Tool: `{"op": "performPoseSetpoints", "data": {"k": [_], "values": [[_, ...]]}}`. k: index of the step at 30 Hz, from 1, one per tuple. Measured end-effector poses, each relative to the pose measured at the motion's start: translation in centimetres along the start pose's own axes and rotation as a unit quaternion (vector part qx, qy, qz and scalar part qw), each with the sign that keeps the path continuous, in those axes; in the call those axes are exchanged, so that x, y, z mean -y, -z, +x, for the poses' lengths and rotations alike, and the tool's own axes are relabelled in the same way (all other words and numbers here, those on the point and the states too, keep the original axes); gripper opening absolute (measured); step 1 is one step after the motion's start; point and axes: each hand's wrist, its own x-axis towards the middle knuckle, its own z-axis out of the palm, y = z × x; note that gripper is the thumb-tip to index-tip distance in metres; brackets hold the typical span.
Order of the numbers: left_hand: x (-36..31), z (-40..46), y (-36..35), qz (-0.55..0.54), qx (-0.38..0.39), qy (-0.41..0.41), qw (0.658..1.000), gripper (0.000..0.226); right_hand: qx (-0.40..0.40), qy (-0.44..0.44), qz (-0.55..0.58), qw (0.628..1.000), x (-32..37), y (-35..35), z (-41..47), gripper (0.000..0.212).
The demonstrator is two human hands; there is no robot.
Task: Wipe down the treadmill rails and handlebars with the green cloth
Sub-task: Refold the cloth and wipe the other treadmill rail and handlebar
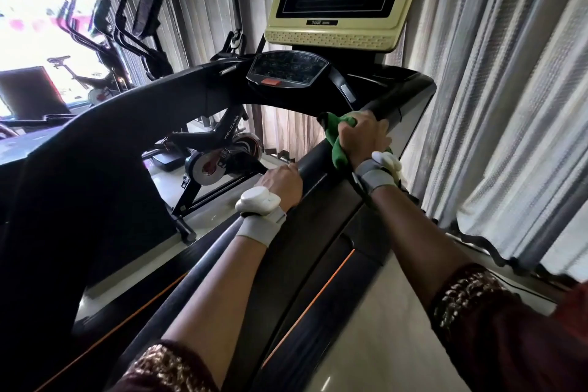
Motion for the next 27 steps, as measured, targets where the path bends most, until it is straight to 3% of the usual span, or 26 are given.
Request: {"op": "performPoseSetpoints", "data": {"k": [6, 12, 18, 23, 27], "values": [[-1.5, 0.6, 0.5, 0.013, 0.015, 0.008, 1.0, 0.037, 0.016, 0.106, -0.07, 0.992, 0.0, -1.4, -3.8, 0.034], [-3.1, 1.7, 0.0, 0.029, -0.012, -0.003, 0.999, 0.038, 0.026, 0.01, -0.029, 0.999, -0.2, -0.3, 1.2, 0.029], [-4.4, 3.1, 0.3, 0.054, 0.008, 0.012, 0.998, 0.035, 0.073, 0.168, -0.094, 0.979, -0.9, -0.6, -1.8, 0.036], [-4.5, 3.2, 0.0, 0.08, -0.015, 0.014, 0.997, 0.036, 0.041, 0.063, -0.098, 0.992, -0.6, 0.1, 3.3, 0.032], [-4.6, 3.8, -0.8, 0.092, -0.007, 0.019, 0.996, 0.033, 0.105, 0.155, -0.136, 0.973, 0.5, -0.5, 1.2, 0.034]]}}
